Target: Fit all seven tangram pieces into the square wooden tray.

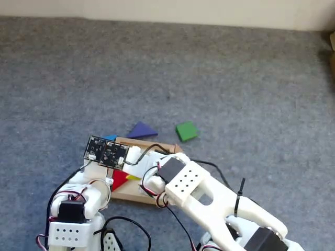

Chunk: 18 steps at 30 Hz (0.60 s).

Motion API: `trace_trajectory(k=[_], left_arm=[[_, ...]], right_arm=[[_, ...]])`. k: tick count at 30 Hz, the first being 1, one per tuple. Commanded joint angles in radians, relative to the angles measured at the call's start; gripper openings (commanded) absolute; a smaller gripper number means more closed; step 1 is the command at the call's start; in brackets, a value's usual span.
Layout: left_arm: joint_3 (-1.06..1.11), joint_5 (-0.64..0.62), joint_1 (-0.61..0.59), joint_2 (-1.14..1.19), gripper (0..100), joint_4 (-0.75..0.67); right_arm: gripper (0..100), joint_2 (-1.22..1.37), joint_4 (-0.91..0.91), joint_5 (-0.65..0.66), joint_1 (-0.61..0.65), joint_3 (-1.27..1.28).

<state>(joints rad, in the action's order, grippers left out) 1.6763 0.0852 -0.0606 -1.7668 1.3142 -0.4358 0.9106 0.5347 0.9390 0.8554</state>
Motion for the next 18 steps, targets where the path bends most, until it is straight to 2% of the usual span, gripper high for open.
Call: trace_trajectory(k=[1, 7, 10, 15, 18], left_arm=[[0.021, 0.006, -0.01, -0.048, 1, 0.005], [0.021, 0.006, -0.01, -0.048, 1, 0.005], [0.021, 0.006, -0.01, -0.048, 1, 0.005], [0.021, 0.006, -0.01, -0.048, 1, 0.005], [0.021, 0.006, -0.01, -0.048, 1, 0.005]], right_arm=[[39.3, -0.048, -0.013, -0.014, 0.013, -0.033], [41.4, -0.059, 0.001, -0.014, 0.028, -0.021], [41.0, -0.059, 0.065, -0.014, 0.021, -0.028], [25.0, -0.061, 0.114, -0.011, -0.071, -0.059], [20.7, -0.061, 0.114, -0.011, -0.133, -0.07]])
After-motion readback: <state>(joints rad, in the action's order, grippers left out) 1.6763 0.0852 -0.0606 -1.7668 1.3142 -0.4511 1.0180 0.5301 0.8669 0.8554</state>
